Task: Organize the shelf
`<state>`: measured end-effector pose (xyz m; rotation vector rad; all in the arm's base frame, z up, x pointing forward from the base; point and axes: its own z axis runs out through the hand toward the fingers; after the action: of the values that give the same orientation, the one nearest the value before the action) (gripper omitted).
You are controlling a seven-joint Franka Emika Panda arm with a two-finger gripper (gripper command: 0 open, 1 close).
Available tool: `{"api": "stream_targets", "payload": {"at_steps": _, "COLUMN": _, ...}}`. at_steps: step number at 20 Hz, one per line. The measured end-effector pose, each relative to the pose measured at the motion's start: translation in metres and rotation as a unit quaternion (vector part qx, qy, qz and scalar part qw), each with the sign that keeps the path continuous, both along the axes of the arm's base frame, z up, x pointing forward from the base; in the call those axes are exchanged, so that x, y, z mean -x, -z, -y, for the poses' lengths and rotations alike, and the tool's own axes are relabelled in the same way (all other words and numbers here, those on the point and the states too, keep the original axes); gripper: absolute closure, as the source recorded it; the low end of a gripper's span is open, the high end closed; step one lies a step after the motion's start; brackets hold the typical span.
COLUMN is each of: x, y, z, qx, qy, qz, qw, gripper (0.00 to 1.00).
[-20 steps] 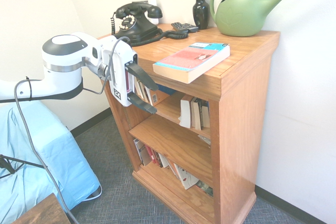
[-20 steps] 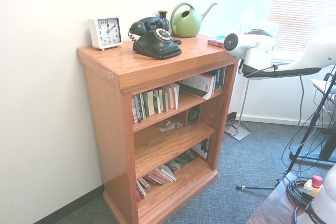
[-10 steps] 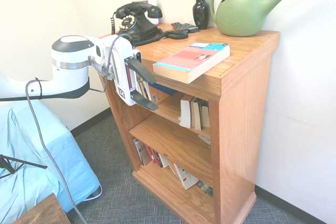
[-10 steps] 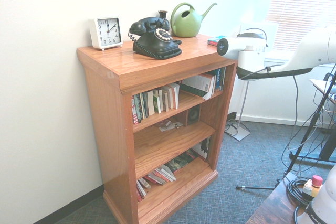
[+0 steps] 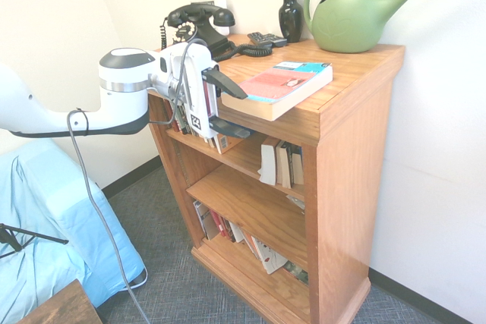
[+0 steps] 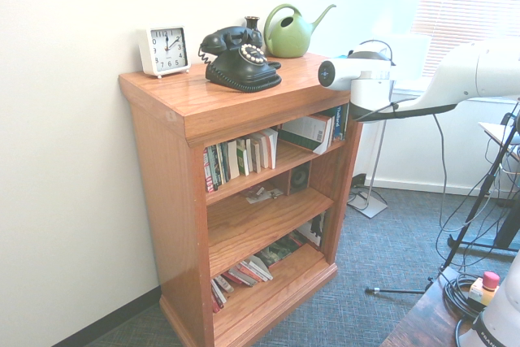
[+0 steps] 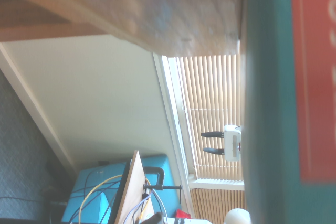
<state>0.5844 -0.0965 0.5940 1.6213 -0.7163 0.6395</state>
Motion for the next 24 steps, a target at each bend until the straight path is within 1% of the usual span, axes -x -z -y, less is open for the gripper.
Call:
{"api": "stream_targets", "payload": {"at_steps": 6, "x": -0.019, "y": -0.017, "z": -0.001, "qx": 0.002, "qy": -0.002, "qz": 0.011, "qw": 1.0, "gripper": 0.0}}
{"api": "stream_targets", "payload": {"at_steps": 13, "x": -0.02, "y": -0.022, "z": 0.006, "qx": 0.003, "qy": 0.005, "qz": 0.012, "qw": 1.0, "gripper": 0.0}}
{"api": "stream_targets", "payload": {"at_steps": 14, "x": -0.02, "y": -0.022, "z": 0.007, "qx": 0.003, "qy": 0.005, "qz": 0.012, "qw": 1.0, "gripper": 1.0}}
{"api": "stream_targets", "payload": {"at_steps": 24, "x": -0.018, "y": -0.02, "z": 0.015, "qx": 0.004, "qy": 0.012, "qz": 0.007, "qw": 1.0, "gripper": 1.0}}
